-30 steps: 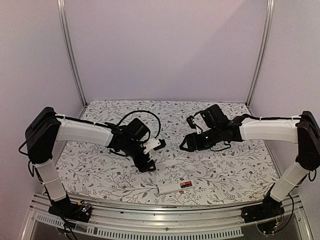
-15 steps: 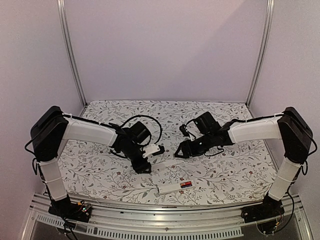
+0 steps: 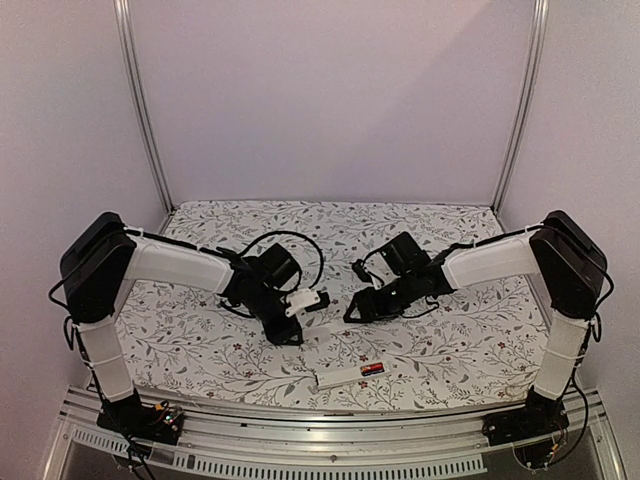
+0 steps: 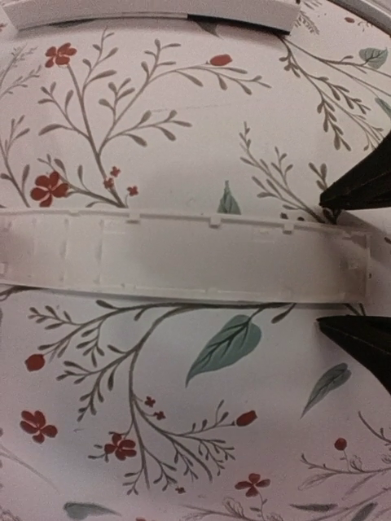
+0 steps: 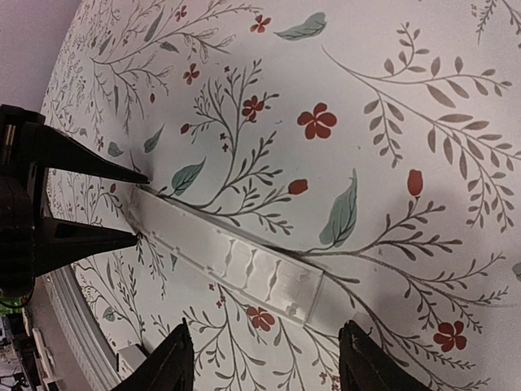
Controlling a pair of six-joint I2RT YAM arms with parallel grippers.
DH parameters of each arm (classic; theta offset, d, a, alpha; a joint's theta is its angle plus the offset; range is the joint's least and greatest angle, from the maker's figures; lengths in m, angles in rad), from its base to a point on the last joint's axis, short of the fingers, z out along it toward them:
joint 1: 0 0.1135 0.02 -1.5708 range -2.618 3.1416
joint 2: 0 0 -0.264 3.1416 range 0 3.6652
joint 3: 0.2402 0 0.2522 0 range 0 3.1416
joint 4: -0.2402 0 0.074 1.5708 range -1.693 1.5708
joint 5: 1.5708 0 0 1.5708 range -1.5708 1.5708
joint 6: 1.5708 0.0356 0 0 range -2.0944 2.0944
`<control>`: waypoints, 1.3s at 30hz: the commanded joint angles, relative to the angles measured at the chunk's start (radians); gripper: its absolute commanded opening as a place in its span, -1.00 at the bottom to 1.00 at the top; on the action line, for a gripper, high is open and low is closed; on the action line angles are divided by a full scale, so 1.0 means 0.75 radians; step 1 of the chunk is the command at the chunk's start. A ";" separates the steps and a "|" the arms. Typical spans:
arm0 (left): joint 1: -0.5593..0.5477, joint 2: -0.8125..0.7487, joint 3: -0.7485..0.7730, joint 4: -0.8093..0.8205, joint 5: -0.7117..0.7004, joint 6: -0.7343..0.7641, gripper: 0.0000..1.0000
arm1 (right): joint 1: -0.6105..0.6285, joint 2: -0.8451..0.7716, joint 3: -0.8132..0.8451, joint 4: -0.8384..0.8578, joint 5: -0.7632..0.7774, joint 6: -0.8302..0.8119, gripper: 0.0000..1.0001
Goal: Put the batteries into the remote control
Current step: Move the right arm with the battery cover to the center of the board.
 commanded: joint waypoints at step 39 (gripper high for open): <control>0.082 -0.134 -0.130 0.099 0.129 0.028 -0.30 | 0.000 -0.183 -0.109 -0.039 0.067 -0.107 0.20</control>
